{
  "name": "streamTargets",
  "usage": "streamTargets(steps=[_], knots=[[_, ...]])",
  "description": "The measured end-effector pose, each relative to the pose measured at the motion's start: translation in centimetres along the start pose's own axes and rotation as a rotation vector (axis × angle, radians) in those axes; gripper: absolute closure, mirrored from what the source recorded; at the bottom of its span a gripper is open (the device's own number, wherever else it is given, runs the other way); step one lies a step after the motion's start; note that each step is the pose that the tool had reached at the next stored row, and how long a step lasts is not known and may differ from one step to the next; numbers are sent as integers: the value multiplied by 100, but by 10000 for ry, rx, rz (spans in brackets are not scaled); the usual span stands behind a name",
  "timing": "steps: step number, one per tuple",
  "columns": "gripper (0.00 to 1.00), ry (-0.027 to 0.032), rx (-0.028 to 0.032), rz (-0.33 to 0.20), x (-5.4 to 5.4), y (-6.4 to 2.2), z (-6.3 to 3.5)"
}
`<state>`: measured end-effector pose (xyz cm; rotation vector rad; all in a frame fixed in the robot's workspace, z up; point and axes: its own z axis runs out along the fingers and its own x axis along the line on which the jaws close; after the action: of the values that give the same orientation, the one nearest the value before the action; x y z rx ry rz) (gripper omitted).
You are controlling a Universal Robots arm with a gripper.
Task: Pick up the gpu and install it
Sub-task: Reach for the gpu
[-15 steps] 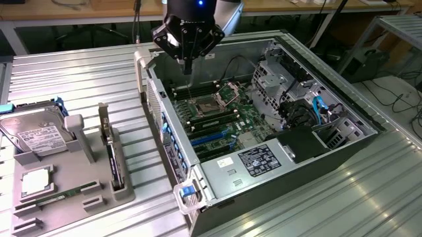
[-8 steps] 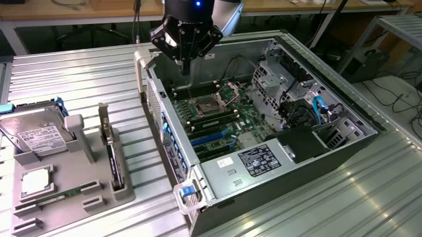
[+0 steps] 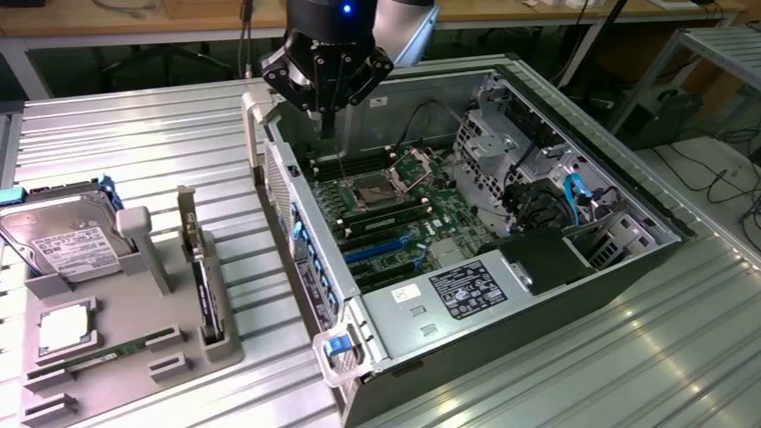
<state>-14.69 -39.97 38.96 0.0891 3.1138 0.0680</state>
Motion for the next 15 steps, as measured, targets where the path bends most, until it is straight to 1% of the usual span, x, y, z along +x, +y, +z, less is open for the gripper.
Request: streamTargets(steps=[6,15], knots=[[89,10,-6,-221,56,-26,0],[89,18,-10,-414,120,-59,6]])
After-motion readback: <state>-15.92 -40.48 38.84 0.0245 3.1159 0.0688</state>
